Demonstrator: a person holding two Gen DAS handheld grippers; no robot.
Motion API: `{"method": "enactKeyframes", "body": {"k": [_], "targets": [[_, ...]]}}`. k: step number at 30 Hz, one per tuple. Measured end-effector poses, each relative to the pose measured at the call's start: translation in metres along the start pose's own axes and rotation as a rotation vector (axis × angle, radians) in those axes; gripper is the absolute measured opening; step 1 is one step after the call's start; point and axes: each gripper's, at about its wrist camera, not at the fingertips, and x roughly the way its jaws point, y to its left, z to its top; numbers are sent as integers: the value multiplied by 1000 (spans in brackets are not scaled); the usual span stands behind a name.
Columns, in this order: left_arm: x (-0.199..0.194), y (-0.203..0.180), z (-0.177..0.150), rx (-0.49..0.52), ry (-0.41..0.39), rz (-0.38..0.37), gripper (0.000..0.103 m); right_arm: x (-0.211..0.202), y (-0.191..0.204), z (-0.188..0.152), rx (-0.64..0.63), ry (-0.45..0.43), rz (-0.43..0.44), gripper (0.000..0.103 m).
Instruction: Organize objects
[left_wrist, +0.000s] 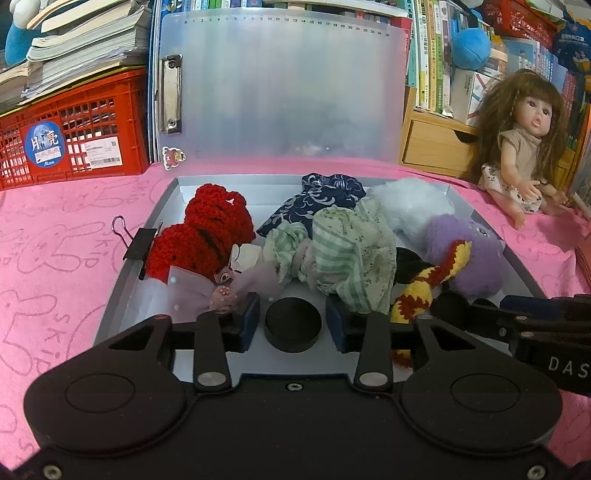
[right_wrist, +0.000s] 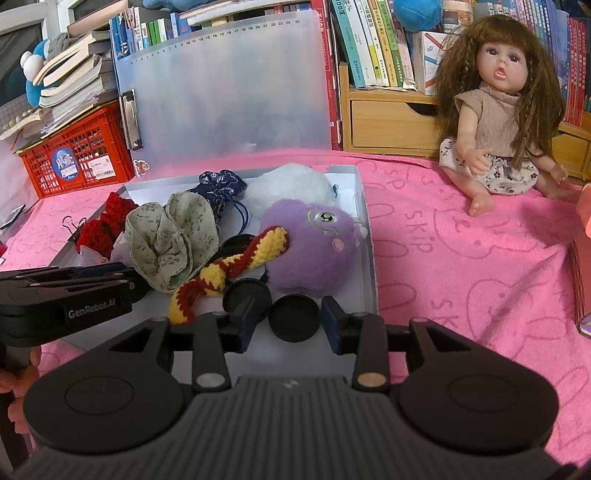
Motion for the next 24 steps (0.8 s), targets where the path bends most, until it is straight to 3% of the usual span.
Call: {"method": "enactKeyframes", "body": {"k": [6,24], "targets": [[-4,2,-2,1,-5,5,49,-4,5,-1,-18,-16,9,74],[-32,8,-5,-1,-46,-2,67,-23,5,-4,-12,-40,22,81]]}}
